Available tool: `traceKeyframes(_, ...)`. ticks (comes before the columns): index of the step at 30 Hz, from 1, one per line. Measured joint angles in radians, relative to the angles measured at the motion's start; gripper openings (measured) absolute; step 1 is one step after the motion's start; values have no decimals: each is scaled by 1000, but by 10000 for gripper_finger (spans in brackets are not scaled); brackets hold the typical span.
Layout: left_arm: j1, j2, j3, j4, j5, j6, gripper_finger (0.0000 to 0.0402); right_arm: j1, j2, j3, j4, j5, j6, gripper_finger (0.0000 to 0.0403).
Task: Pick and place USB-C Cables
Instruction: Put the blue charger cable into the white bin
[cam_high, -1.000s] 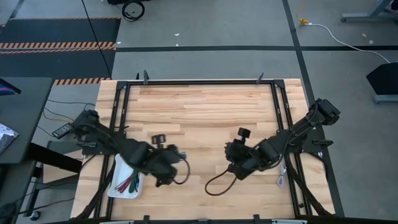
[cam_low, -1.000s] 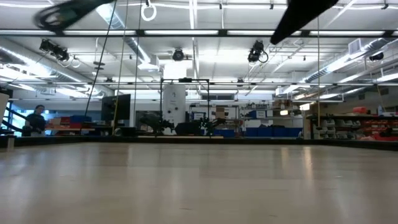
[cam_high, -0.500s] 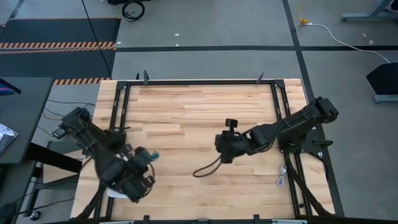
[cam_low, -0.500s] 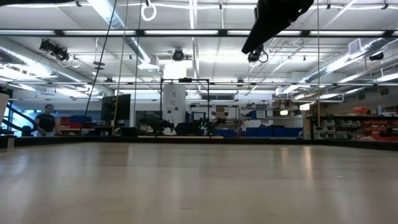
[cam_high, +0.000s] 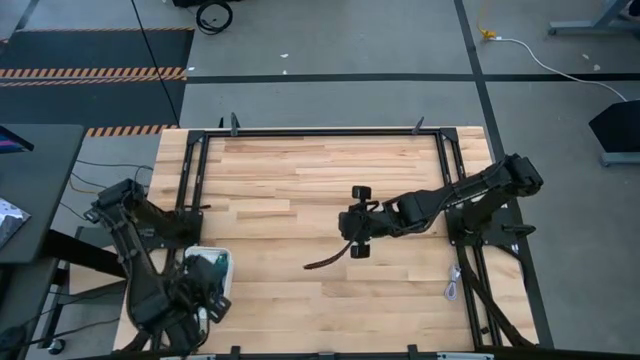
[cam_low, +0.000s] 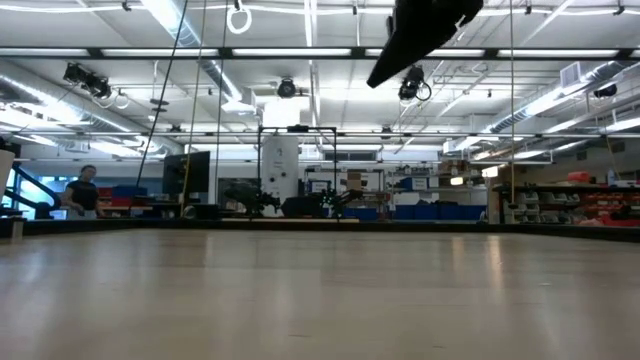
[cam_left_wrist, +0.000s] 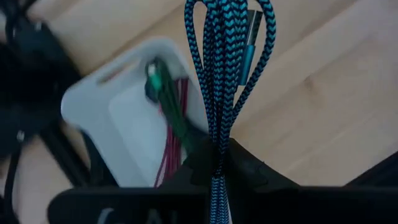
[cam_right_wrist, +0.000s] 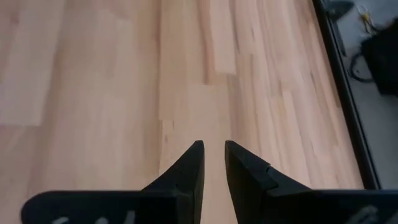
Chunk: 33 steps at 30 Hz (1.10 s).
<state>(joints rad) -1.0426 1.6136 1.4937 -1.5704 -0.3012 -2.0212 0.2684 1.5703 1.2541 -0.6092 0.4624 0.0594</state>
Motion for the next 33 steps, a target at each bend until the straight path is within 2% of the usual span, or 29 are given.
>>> traceKeyframes(2, -22, 4, -35, 6, 39, -49, 22, -8, 0, 0, 43, -29, -36, 71)
traceKeyframes(6, -26, 4, -142, 7, 187, -76, 22, -26, 0, 0, 119, -93, -98, 71)
traceKeyframes(8, -15, 3, -188, 4, 217, -81, 22, -35, 0, 0, 138, -119, -119, 71)
traceKeyframes(15, 48, 1, -276, 16, 224, -89, 30, -57, 0, 0, 136, -147, -134, 71)
traceKeyframes(20, 88, -33, -316, 135, 227, -113, 44, -62, 0, 0, 132, -152, -120, 71)
traceKeyframes(24, 113, -64, -367, 262, 238, -110, 29, -52, 0, 0, 111, -174, -88, 71)
traceKeyframes(29, 122, -65, -410, 275, 296, -110, 22, -31, 0, 0, 76, -181, -48, 71)
traceKeyframes(33, 120, -64, -423, 292, 270, -127, 59, -10, 0, 0, 54, -181, -18, 71)
